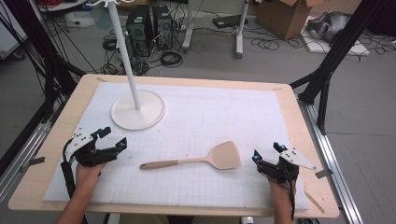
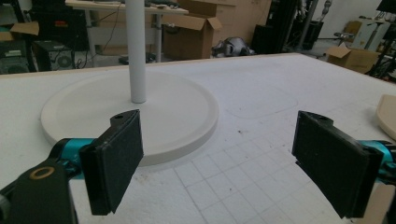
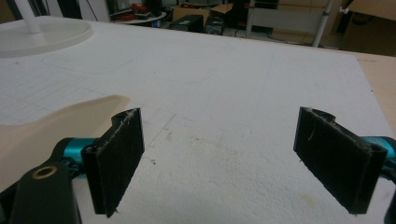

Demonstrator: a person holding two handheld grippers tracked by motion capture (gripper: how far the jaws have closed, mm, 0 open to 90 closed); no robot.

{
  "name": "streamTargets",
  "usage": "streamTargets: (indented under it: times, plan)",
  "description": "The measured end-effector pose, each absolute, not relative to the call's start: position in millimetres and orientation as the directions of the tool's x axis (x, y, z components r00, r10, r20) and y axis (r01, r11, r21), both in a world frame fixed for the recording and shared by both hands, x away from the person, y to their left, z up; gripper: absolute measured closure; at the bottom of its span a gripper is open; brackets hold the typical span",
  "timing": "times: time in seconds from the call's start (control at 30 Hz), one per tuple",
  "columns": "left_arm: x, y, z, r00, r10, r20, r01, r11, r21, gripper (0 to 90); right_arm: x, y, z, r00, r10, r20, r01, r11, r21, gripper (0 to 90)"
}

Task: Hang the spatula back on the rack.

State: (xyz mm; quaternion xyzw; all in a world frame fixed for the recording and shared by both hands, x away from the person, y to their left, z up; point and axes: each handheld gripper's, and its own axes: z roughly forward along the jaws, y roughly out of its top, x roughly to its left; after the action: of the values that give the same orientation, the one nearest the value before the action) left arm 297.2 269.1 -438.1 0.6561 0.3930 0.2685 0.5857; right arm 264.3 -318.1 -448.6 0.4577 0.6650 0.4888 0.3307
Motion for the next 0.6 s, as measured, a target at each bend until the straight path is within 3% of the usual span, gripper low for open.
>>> streamTargets:
  times: [0.2, 0.6]
  plan:
    - [297, 270, -439, 0.537, 0.839, -0.087, 0.197, -0.025, 0.98, 16.6, 267, -322, -446, -0.398, 0.915, 0.067, 0.304, 0.063, 0.951, 14.7]
    - [292, 273, -444, 0.512, 0.854, -0.091, 0.205, -0.019, 0.979, 16.7, 290, -264, -399, -0.706, 0.706, 0.052, 0.266, 0.197, 0.944, 15.7]
